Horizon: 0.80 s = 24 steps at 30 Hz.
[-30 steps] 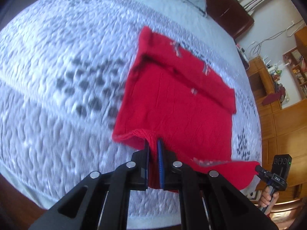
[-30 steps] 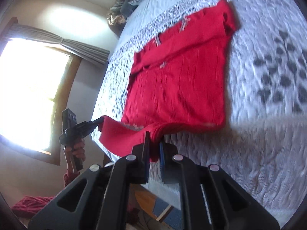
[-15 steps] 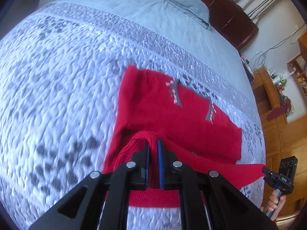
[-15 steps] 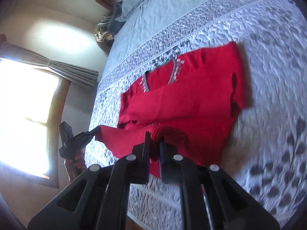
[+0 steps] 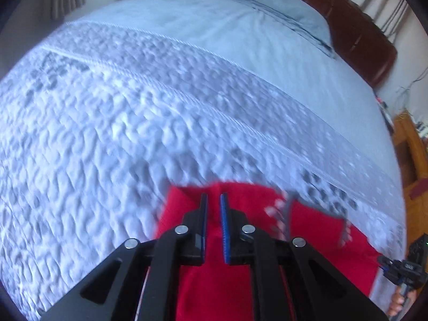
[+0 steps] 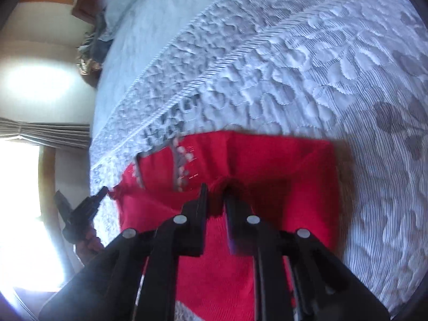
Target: Fold small clothes
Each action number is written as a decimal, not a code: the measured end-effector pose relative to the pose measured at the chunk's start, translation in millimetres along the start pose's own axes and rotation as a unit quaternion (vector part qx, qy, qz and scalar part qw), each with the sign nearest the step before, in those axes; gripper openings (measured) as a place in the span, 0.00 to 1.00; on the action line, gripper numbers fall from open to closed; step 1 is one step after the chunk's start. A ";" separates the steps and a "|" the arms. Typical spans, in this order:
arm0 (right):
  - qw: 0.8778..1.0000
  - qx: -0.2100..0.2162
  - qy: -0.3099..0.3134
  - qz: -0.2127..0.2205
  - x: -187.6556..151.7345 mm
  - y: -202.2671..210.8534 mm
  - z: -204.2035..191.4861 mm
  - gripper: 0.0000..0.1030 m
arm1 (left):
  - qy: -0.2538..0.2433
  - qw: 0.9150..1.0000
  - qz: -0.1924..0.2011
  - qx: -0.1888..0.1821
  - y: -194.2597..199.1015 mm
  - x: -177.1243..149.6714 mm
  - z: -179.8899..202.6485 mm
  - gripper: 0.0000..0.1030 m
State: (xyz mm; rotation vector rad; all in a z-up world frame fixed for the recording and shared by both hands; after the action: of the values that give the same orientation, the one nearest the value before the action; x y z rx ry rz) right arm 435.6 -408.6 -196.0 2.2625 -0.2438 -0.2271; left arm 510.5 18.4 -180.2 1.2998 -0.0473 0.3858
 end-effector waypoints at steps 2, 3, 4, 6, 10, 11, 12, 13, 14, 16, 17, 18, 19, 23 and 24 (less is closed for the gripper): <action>1.000 -0.013 0.007 -0.001 -0.3 -5.3 4.4 0.15 | 0.000 1.000 0.003 0.002 -0.5 2.5 -10.4 0.10; 1.000 -0.020 0.020 0.003 -3.8 -4.9 5.1 0.16 | -0.003 1.000 0.003 0.002 1.0 0.8 -14.5 0.10; 0.999 -0.022 0.031 0.008 -7.2 -2.7 4.7 0.18 | -0.012 1.000 0.004 0.004 3.5 -3.7 -18.7 0.10; 0.997 -0.044 0.045 0.039 -11.1 9.9 7.2 0.58 | -0.035 0.999 0.005 0.014 7.4 -13.6 -23.3 0.10; 0.994 -0.044 0.062 0.081 -13.2 37.2 9.6 0.63 | -0.077 0.997 0.000 0.019 11.4 -32.9 -17.3 0.10; 0.994 -0.037 0.057 0.080 -13.2 40.5 12.2 0.63 | -0.090 0.996 -0.001 0.024 10.4 -36.1 -11.8 0.13; 0.995 -0.038 0.057 0.075 -12.1 39.8 12.9 0.63 | -0.099 0.995 0.000 0.028 9.1 -37.8 -7.2 0.15; 0.995 -0.043 0.061 0.065 -11.3 36.9 13.7 0.63 | -0.110 0.993 -0.001 0.038 5.9 -38.7 -1.9 0.26; 0.995 -0.056 0.069 0.052 -11.7 30.5 14.5 0.61 | -0.116 0.992 -0.003 0.049 1.1 -38.2 2.2 0.34; 0.994 -0.068 0.076 0.037 -11.2 19.4 13.6 0.56 | -0.121 0.991 -0.014 0.055 -9.6 -37.3 6.5 0.34; 0.994 -0.069 0.078 0.032 -10.7 14.4 12.4 0.55 | -0.122 0.991 -0.019 0.061 -16.3 -36.3 8.4 0.34; 0.994 -0.068 0.079 0.028 -8.8 9.2 10.9 0.55 | -0.125 0.990 -0.021 0.067 -21.3 -35.6 9.2 0.34; 0.994 -0.070 0.080 0.027 -6.0 4.7 9.2 0.55 | -0.128 0.989 -0.024 0.076 -26.5 -35.3 9.7 0.34; 0.991 -0.085 0.095 0.031 0.8 -7.3 0.1 0.49 | -0.136 0.983 -0.037 0.118 -46.9 -35.3 8.0 0.34; 0.990 -0.095 0.100 0.026 1.8 -14.6 -1.1 0.43 | -0.135 0.983 -0.037 0.118 -48.8 -35.3 7.1 0.34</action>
State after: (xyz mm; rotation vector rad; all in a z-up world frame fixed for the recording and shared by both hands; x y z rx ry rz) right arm 439.1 -398.9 -206.6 2.0696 -0.1666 0.0041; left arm 493.6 -7.6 -232.4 1.5773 -0.1862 0.1528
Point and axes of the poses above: each gripper's, at about its wrist camera, not at the fingertips, and y roughly against the way its jaws point, z to its right, x to its top, the point moved 6 cm from there along -y, roughly the way its jaws point, and after that the axes turned 10 degrees about -z, right-handed, at the moved point
